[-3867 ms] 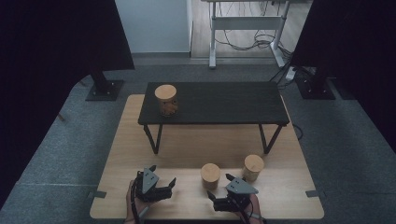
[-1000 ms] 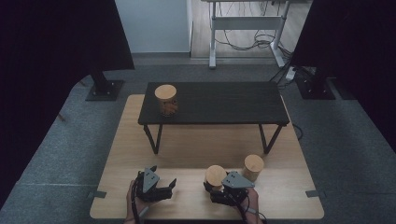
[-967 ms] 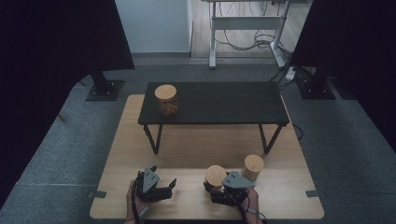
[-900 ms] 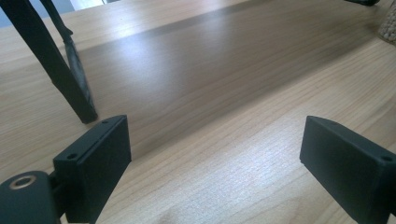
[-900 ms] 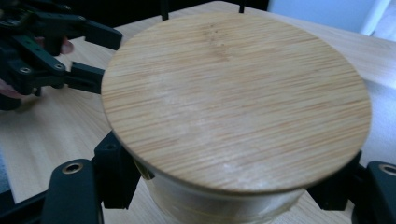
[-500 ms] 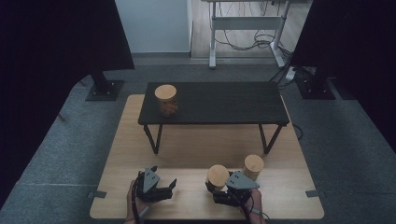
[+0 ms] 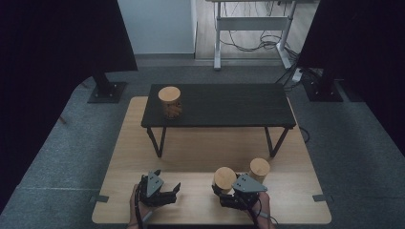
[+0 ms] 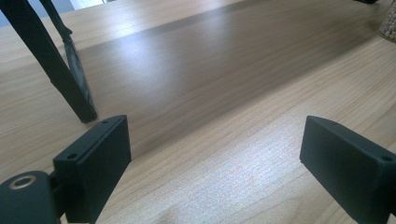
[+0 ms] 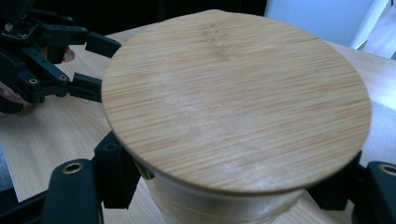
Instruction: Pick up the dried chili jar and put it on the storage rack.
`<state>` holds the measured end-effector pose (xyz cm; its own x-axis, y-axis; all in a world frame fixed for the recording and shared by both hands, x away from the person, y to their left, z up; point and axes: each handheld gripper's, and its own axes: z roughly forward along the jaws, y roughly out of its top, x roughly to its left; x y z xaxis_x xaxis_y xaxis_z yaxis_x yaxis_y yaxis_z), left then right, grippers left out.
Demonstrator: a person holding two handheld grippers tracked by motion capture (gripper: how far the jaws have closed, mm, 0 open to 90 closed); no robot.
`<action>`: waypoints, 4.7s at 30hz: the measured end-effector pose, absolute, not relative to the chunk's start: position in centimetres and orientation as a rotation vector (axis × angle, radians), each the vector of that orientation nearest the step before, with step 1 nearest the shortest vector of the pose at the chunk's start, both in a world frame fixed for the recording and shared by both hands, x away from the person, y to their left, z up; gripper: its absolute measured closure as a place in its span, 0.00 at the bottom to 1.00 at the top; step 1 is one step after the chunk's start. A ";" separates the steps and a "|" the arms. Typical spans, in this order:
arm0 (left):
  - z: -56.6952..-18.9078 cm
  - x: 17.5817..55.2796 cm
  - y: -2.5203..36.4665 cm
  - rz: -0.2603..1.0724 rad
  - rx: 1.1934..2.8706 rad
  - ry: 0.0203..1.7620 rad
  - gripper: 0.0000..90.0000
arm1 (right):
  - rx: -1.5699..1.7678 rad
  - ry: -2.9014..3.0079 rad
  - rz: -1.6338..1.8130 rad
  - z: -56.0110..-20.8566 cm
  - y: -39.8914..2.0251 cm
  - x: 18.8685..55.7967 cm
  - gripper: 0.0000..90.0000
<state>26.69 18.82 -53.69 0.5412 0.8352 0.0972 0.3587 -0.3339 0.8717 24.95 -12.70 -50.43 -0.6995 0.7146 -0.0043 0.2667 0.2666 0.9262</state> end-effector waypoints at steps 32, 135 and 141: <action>-53.8 26.7 18.8 0.697 1.919 0.978 0.09 | 0.875 2.089 1.450 -48.4 -13.2 25.4 0.28; -53.6 26.8 19.2 0.710 1.911 0.982 0.09 | 0.860 2.004 1.473 -38.5 -13.9 30.5 0.28; -53.5 26.8 19.3 0.711 1.912 0.984 0.09 | 0.836 2.017 1.448 -38.0 -13.5 30.7 0.28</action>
